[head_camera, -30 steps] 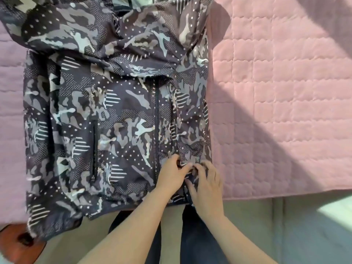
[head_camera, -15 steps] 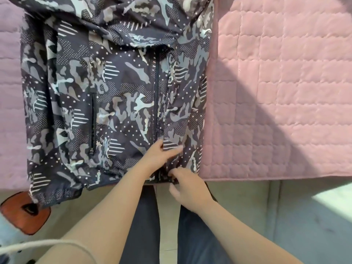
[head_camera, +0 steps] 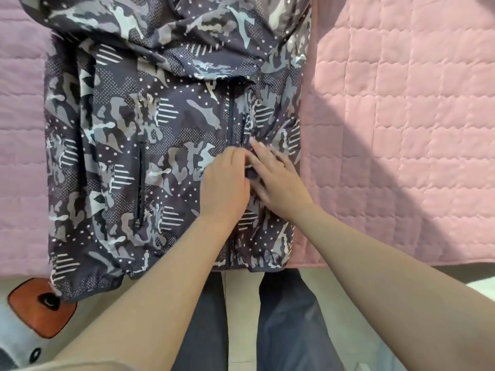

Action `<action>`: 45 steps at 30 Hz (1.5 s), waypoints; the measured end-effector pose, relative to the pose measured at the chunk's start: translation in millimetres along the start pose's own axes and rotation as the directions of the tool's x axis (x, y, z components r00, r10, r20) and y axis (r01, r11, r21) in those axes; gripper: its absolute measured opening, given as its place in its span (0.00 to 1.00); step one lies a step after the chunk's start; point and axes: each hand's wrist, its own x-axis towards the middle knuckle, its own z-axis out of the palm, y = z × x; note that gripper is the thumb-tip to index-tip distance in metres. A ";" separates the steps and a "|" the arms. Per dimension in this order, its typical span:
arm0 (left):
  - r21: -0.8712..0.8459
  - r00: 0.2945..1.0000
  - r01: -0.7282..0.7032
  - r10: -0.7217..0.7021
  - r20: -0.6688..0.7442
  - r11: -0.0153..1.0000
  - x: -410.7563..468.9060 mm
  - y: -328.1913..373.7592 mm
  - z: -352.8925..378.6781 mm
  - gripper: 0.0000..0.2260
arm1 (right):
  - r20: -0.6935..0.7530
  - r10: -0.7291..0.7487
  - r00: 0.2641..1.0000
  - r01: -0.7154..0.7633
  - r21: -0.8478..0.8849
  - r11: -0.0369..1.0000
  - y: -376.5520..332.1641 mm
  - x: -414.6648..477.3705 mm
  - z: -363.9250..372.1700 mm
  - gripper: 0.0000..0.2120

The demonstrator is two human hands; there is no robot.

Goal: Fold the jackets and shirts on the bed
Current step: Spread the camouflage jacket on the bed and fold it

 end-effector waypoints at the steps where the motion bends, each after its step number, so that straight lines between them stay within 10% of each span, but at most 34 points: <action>1: -0.064 0.994 -0.102 0.099 -0.049 0.993 16.3 1.6 3.3 0.18 | -0.145 0.023 0.989 -0.008 0.103 0.995 -0.6 -3.3 0.3 0.25; 4: 0.155 0.941 -0.331 0.315 0.120 0.931 50.6 -9.7 25.5 0.23 | -0.147 0.157 0.977 -0.147 0.074 0.986 14.4 -25.7 10.6 0.24; 8: 0.436 0.957 -0.175 0.048 0.287 0.883 65.6 -69.1 29.8 0.27 | 0.073 0.191 0.979 -0.172 -0.215 0.961 40.0 -57.0 17.8 0.27; 13: -0.153 0.973 0.187 -0.205 -0.111 0.970 70.3 -96.3 -14.5 0.11 | -0.119 0.169 0.978 -0.175 -0.038 0.984 29.1 -9.3 -22.7 0.23; 17: -0.764 0.685 0.484 -0.728 0.028 0.427 108.7 -134.8 -47.0 0.15 | -0.162 0.219 0.962 -0.200 0.125 0.972 6.2 86.9 -56.7 0.27; 23: -0.836 0.569 0.332 -0.800 -0.191 0.436 166.7 -178.5 -101.8 0.22 | 0.065 0.196 0.978 -0.190 -0.086 0.978 -17.8 192.7 -69.9 0.31; 27: -0.898 0.575 0.364 -0.818 0.007 0.248 199.5 -202.9 -129.2 0.30 | 0.367 0.151 0.918 -0.085 -0.189 0.978 -49.6 220.4 -60.8 0.31; 32: -0.952 0.585 0.189 -0.806 -0.089 0.242 232.0 -220.7 -159.2 0.11 | 0.390 0.040 0.920 -0.048 0.010 0.999 -76.5 231.6 -63.3 0.28; 34: -0.832 0.604 0.179 -0.727 -0.328 0.524 234.5 -213.4 -169.8 0.11 | 0.248 0.089 0.965 -0.176 0.354 0.918 -87.7 236.0 -81.1 0.28; 37: -0.479 0.689 0.028 -0.364 -0.627 0.877 225.3 -182.7 -177.2 0.09 | 0.029 0.256 0.966 -0.153 0.865 0.478 -104.6 243.2 -123.0 0.31; 41: -0.109 0.811 -0.405 0.302 -0.502 0.908 209.1 -139.8 -153.1 0.17 | 0.103 0.413 0.905 -0.096 0.995 -0.040 -88.8 260.6 -163.5 0.38; 45: 0.059 0.832 -0.470 0.465 -0.303 0.880 193.1 -124.6 -110.8 0.32 | 0.087 0.691 0.718 -0.118 0.993 -0.003 -54.0 246.6 -153.5 0.16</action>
